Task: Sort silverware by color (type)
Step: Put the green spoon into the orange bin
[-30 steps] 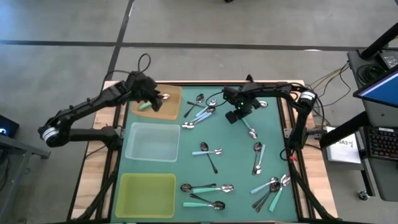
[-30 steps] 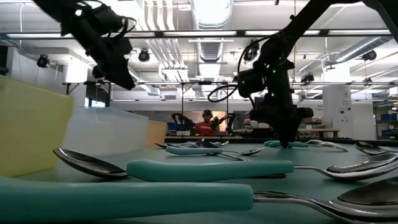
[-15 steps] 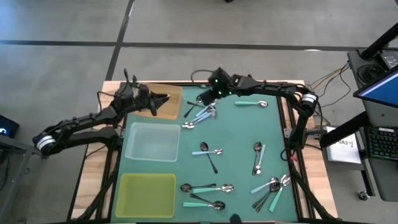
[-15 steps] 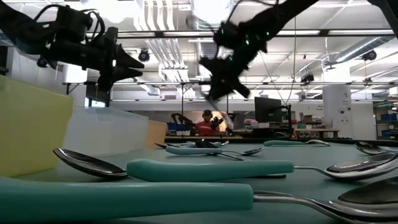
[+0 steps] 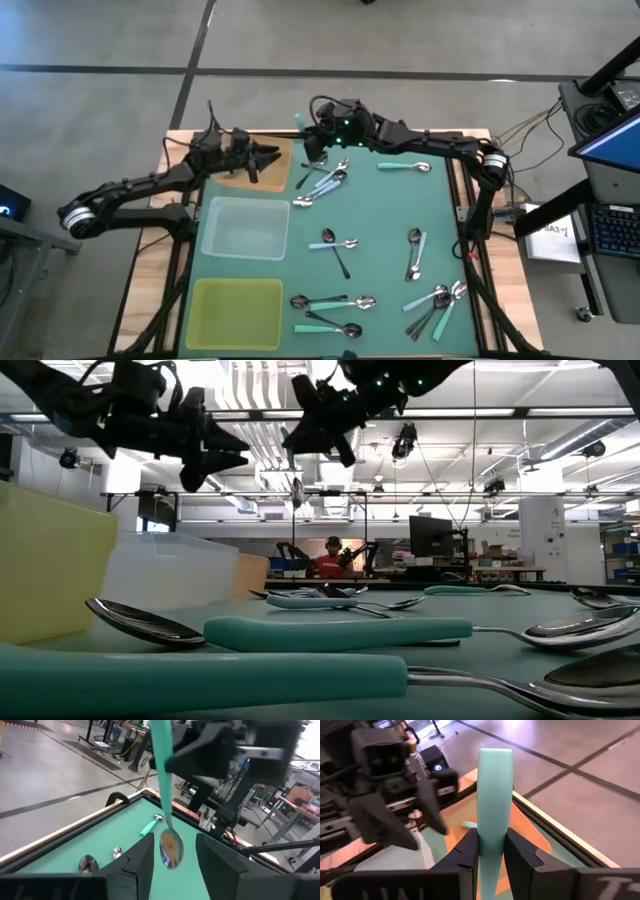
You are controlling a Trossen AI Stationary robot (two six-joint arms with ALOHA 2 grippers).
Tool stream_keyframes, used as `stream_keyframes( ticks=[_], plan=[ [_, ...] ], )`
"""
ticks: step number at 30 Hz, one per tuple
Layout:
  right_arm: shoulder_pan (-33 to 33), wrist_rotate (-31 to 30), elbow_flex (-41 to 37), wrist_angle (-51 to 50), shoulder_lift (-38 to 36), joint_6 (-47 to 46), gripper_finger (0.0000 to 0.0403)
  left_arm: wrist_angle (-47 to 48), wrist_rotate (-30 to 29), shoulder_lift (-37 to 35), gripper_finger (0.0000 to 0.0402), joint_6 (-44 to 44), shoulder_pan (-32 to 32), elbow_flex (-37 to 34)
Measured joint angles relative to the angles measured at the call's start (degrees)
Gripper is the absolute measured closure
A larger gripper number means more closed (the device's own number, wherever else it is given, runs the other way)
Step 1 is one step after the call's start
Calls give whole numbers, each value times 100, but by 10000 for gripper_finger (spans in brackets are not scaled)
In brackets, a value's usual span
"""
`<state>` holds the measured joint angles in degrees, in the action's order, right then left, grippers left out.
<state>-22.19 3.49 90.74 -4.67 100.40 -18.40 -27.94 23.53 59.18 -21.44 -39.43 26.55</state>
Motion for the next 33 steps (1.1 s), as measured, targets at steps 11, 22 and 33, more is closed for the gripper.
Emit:
stream_keyframes(
  ticks=[11,22,33],
  plan=[
    [82,-4,4,155,11,192,349,247,0,623,213,484,62,709],
    [82,-4,4,533,11,347,349,223,395,1591,226,520,208,1454],
    [106,368,4,522,11,541,349,236,612,1808,250,838,211,1686]
  ],
)
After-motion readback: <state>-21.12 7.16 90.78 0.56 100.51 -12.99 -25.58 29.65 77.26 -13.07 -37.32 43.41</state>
